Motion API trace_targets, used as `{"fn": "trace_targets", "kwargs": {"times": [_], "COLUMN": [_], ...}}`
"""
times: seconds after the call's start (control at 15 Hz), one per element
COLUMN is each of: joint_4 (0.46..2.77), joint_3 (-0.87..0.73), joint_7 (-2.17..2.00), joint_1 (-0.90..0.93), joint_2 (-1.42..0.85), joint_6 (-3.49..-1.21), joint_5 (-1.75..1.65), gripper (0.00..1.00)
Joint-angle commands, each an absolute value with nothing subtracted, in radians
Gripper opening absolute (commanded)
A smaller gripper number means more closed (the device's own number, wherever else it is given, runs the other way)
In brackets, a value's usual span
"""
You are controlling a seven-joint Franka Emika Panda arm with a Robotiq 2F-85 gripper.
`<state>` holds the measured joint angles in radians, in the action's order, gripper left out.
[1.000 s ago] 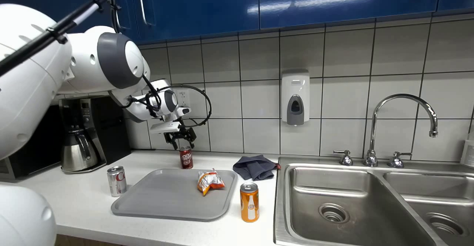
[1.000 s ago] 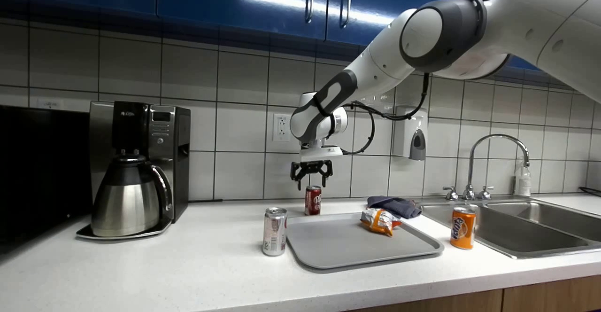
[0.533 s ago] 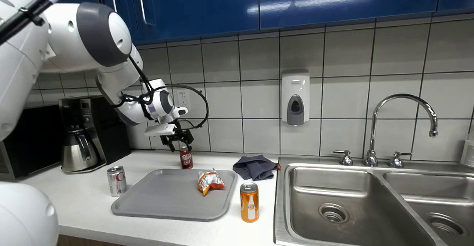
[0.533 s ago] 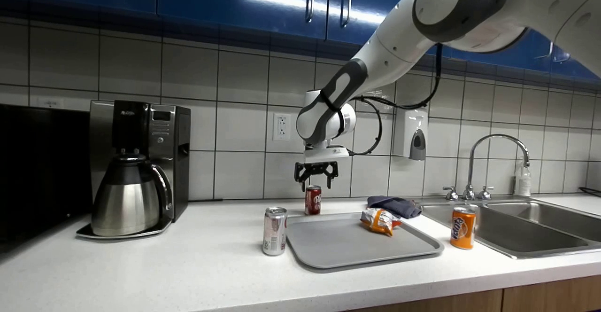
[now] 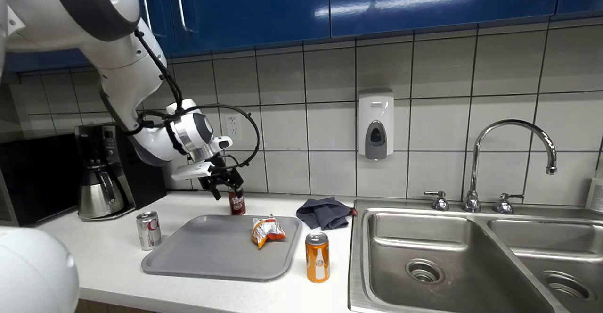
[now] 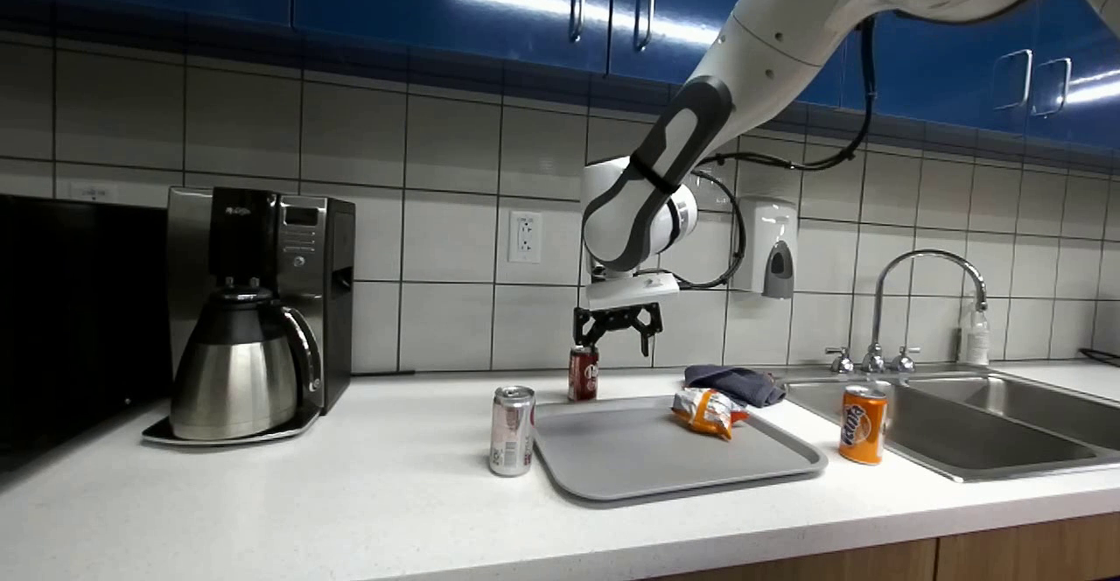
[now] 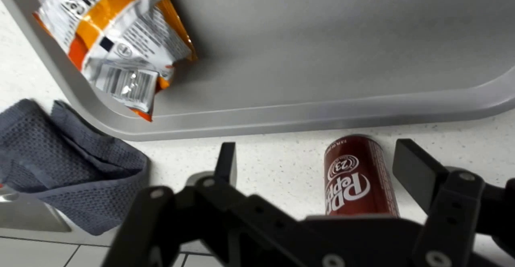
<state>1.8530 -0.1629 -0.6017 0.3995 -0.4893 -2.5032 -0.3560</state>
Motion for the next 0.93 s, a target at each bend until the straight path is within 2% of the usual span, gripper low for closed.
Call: {"fn": "trace_targets", "kwargs": {"times": [0.0, 0.33, 0.87], "joint_4": [2.02, 2.142, 2.296], "joint_3": [-0.163, -0.127, -0.016], "joint_7": [-0.696, -0.72, -0.46], "joint_1": [0.409, 0.376, 0.245], "joint_2": [-0.361, -0.265, -0.144], "joint_6": [-2.531, -2.541, -2.56], "joint_5": [-0.432, -0.457, -0.307], "gripper": [1.0, 1.0, 1.0]}}
